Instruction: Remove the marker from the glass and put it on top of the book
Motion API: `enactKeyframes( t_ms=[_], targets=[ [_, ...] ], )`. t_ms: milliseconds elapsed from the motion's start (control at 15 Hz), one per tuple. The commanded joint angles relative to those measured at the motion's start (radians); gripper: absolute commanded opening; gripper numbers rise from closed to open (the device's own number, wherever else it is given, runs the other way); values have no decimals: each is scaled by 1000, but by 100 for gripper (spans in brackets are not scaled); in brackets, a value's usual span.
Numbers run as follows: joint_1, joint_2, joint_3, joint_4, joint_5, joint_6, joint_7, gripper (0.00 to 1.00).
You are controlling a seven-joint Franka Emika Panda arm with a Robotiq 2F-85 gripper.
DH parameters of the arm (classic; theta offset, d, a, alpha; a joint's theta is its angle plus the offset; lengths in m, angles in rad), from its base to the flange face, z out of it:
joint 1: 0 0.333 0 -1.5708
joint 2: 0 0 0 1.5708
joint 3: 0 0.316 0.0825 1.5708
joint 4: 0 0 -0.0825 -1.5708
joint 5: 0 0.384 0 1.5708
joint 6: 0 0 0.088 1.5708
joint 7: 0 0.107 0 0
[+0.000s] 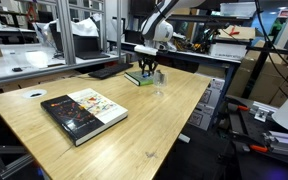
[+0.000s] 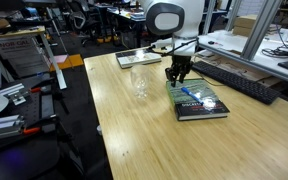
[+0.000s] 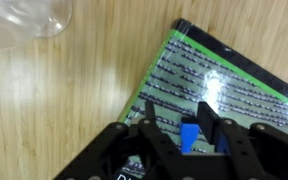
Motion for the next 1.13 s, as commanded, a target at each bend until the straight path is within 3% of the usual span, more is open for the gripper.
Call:
enactKeyframes(
  t_ms=[0, 200, 267, 667, 1067],
  targets=[
    [-76, -105, 93, -44, 53, -140, -106, 81],
    [-79, -214, 83, -103, 72, -255, -138, 98],
    [-73, -257, 67, -130, 66, -279, -133, 100],
    [-46, -535, -2, -376, 5, -297, -109, 100],
    [-40, -766, -13, -621, -38, -251, -113, 100]
  ],
)
